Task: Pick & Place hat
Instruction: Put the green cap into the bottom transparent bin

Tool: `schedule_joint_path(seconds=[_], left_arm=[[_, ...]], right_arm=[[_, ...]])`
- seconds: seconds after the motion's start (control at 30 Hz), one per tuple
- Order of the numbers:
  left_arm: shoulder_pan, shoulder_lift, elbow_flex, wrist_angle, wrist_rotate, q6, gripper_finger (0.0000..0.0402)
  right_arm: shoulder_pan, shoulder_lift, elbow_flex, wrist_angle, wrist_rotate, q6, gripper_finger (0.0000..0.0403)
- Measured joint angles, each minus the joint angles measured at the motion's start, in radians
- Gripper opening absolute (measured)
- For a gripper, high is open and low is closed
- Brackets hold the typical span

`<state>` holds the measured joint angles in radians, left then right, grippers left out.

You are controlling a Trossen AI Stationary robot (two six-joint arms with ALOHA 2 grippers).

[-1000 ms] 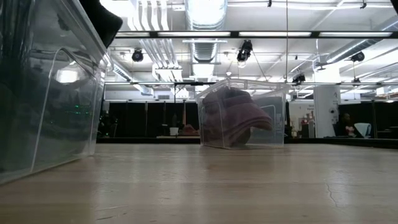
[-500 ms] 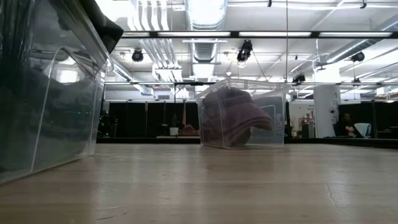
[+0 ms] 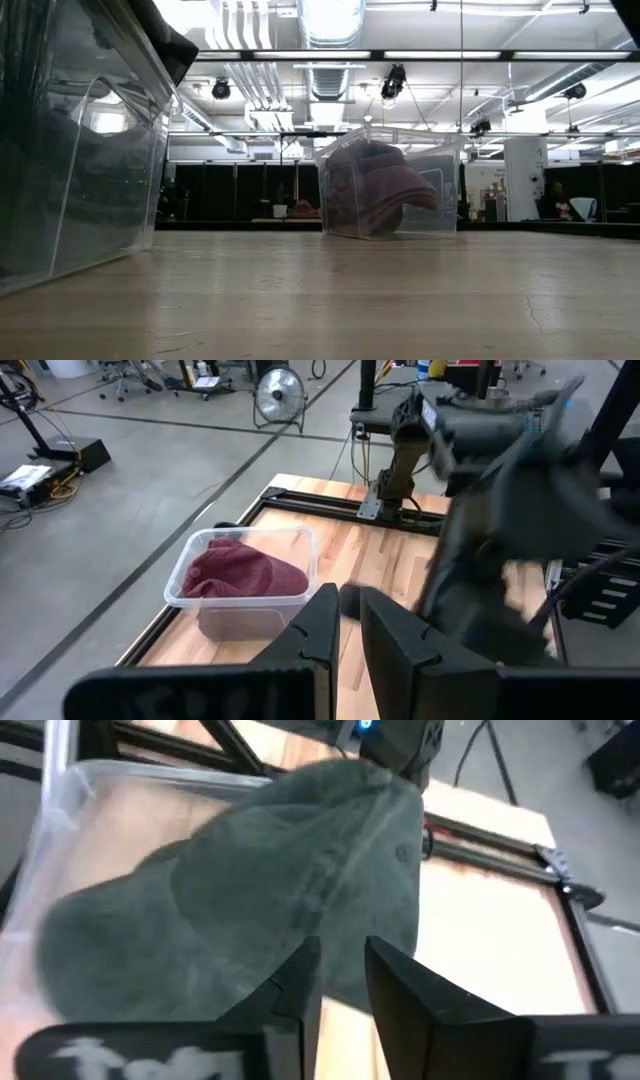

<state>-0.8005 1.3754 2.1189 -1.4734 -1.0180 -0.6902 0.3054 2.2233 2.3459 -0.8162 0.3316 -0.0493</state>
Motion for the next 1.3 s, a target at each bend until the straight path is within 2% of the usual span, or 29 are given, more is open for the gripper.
schedule_joint_path(seconds=[0.27, 0.33, 0.43, 0.6, 1.07, 1.3], left_arm=[[0.000, 0.001, 0.000, 0.000, 0.000, -0.010, 0.0039], [0.000, 0.002, 0.000, 0.000, 0.000, -0.010, 0.0039], [0.000, 0.002, 0.000, 0.000, 0.000, -0.010, 0.0039], [-0.001, 0.002, 0.000, 0.001, -0.003, 0.000, 0.0039], [-0.001, 0.005, 0.000, 0.007, -0.027, 0.003, 0.0039], [-0.001, 0.005, 0.000, 0.007, -0.029, 0.003, 0.0039]], right_arm=[[-0.042, 0.076, -0.001, -0.020, -0.029, 0.008, 0.0047], [-0.043, 0.083, -0.001, -0.006, -0.064, -0.006, 0.0044], [-0.042, 0.085, 0.000, 0.036, -0.119, -0.031, 0.0043], [-0.041, 0.085, 0.001, 0.078, -0.125, -0.056, 0.0043], [-0.051, 0.088, 0.002, 0.140, -0.289, 0.022, 0.0043], [-0.045, 0.089, 0.008, 0.182, -0.308, -0.001, 0.0043]])
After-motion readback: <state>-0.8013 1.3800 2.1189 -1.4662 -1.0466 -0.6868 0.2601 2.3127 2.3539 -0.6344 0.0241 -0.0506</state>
